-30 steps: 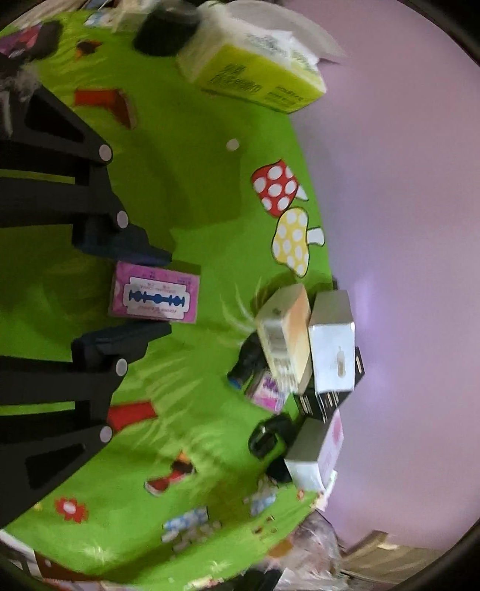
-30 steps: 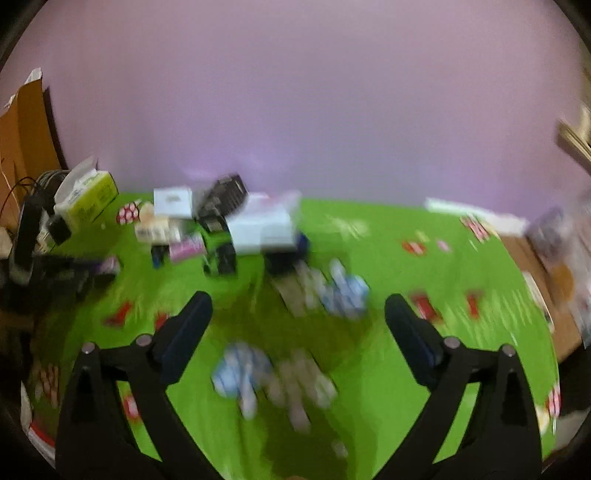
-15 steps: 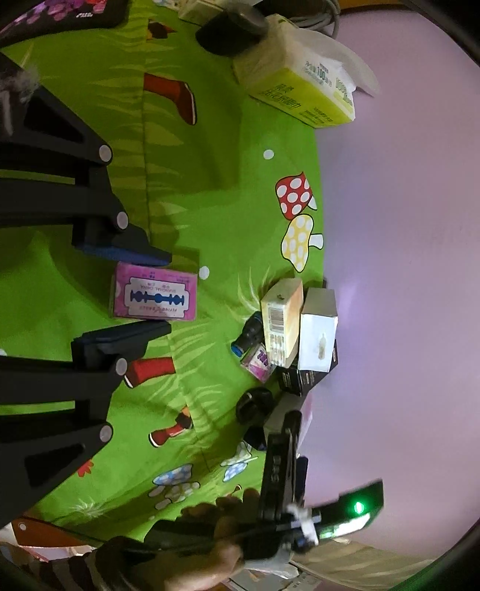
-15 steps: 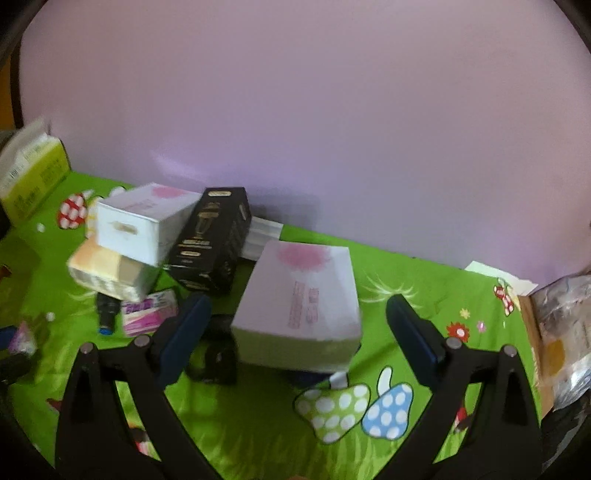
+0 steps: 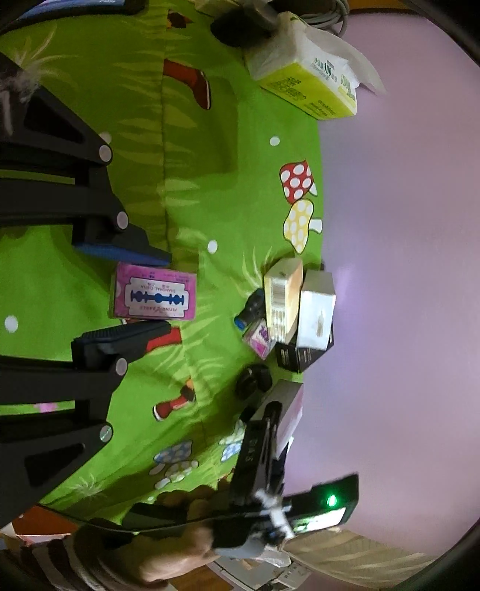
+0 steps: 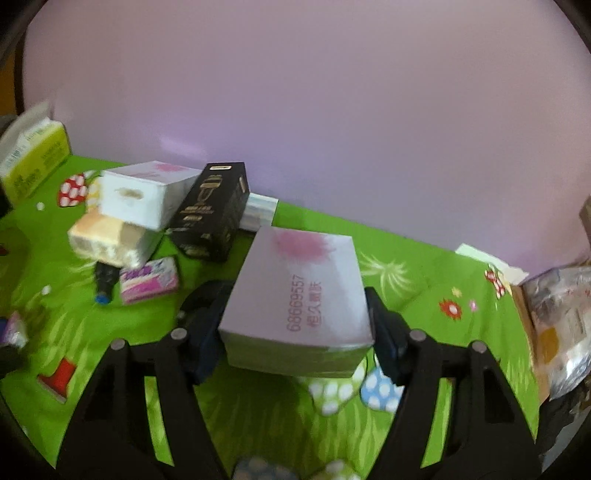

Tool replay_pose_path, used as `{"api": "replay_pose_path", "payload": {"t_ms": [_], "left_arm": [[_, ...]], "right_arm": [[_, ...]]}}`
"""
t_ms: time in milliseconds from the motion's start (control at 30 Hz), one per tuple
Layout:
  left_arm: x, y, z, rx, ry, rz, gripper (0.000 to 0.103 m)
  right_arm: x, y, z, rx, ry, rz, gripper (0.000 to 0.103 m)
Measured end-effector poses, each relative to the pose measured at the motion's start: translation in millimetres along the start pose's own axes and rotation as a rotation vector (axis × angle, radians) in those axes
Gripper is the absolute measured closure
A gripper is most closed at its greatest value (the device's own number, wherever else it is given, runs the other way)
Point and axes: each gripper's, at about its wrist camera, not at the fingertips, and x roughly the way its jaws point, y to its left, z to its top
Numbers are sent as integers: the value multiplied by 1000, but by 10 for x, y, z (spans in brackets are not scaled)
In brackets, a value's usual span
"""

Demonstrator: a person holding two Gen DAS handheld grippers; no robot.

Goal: Organize objects
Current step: 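Carry both packs over the orange-rimmed box and lower them inside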

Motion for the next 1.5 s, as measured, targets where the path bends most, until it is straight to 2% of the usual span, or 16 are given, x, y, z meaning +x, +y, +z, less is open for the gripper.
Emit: {"api": "replay_pose_path", "payload": {"t_ms": [333, 633, 1167, 1500], "left_arm": [[-34, -494, -98, 70, -2, -62, 71], [-2, -1161, -247, 170, 10, -140, 71], [111, -2748, -731, 419, 59, -342, 71], [324, -3607, -1117, 535, 147, -497, 71]], "right_arm": [[-703, -318, -541, 112, -48, 51, 32], [-1226, -772, -1091, 187, -45, 12, 32], [-1954, -1945, -2308, 413, 8, -154, 32], [-2274, -2599, -3065, 560, 51, -295, 32]]}}
